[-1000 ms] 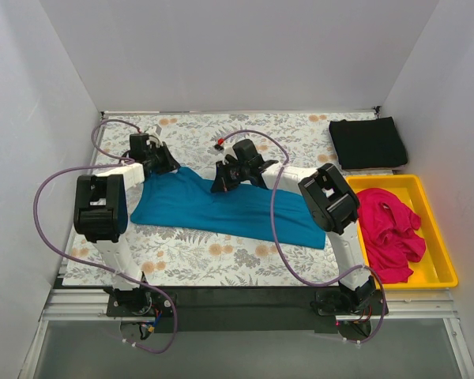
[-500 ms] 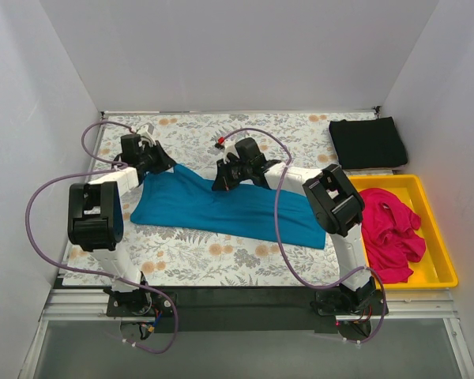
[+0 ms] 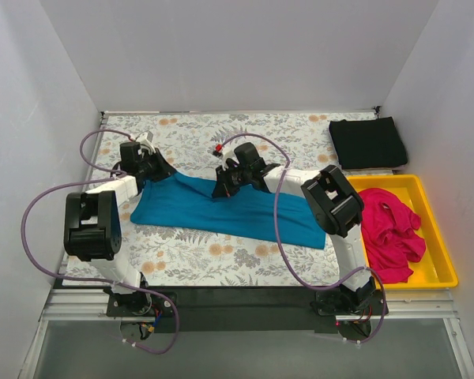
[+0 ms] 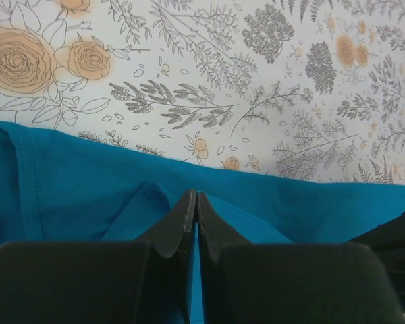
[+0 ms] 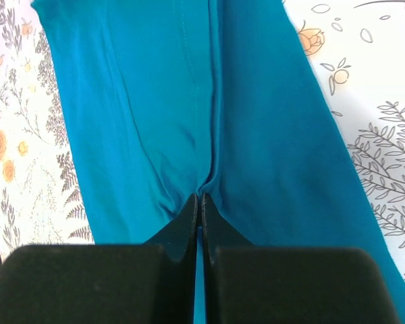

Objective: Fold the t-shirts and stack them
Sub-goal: Fold the tshirt

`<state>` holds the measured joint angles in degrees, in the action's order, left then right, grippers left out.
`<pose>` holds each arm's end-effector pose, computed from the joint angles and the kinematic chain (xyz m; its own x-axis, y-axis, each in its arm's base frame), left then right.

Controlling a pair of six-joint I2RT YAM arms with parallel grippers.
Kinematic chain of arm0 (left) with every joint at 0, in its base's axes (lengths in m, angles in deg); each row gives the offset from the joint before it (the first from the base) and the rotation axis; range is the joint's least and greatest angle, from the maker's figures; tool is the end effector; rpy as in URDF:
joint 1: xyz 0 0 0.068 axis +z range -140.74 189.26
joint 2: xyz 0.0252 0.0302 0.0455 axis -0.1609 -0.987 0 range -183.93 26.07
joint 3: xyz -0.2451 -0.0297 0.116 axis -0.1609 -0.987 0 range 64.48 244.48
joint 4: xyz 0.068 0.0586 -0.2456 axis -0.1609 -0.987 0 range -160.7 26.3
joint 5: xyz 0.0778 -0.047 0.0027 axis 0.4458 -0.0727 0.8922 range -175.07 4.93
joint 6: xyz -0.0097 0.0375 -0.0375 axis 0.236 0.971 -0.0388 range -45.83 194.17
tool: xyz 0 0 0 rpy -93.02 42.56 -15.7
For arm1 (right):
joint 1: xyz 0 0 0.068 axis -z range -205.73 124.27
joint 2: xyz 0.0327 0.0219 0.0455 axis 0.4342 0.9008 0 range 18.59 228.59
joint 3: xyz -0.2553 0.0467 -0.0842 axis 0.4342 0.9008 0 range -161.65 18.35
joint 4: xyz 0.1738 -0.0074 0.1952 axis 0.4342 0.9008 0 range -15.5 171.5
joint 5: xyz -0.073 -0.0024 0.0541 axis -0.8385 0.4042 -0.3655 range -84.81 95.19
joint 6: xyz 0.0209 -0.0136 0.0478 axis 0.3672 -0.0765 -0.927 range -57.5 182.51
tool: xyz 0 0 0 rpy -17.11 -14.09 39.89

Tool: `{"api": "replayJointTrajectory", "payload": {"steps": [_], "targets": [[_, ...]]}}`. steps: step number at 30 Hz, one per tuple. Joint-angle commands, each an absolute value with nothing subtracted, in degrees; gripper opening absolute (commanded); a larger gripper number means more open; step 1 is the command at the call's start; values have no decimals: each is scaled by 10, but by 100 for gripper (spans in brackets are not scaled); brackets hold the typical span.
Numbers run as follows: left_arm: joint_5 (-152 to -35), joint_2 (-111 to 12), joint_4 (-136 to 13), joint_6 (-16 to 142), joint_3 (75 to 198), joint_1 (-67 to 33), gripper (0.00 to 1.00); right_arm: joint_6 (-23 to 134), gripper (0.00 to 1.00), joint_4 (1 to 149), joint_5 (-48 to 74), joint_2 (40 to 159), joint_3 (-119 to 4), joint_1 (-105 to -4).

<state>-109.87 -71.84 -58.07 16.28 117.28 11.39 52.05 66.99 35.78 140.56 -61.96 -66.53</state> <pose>0.3542 -0.0017 0.1761 -0.5832 -0.7911 -0.1844 -0.3842 0.4687 -0.7955 0.3433 0.3204 0.1607 -0.5780 -0.2923 -0.7619 -0.7894 0.4369 0.4312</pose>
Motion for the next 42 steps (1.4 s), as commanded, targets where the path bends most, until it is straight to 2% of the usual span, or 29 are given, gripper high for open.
{"api": "replayJointTrajectory", "payload": {"steps": [1,15,19,22,25,28,32,33,34,39,42], "targets": [[-1091,-664,-566,162,1158,116,0,543,1,654,377,1374,-615,-670],[-1060,-642,-568,141,1098,118,0,546,2,660,402,1391,-621,-675],[-1046,-630,-565,132,1087,117,0,554,9,671,407,1393,-627,-676],[-1036,-619,-562,122,1075,118,0,556,10,676,411,1393,-627,-677],[-1025,-602,-560,117,1060,118,0,556,16,679,417,1394,-629,-678],[-1004,-582,-567,111,1054,118,6,559,22,685,421,1390,-631,-680],[-984,-542,-574,97,1045,118,26,568,31,706,419,1375,-637,-681],[-982,-532,-576,93,1044,118,37,571,33,715,418,1371,-638,-681],[-976,-516,-584,91,1044,118,40,575,36,719,415,1365,-637,-681],[-977,-480,-616,67,1050,117,44,585,38,741,406,1332,-630,-680],[-968,-474,-676,28,1061,115,44,584,39,744,362,1300,-604,-675]]}}
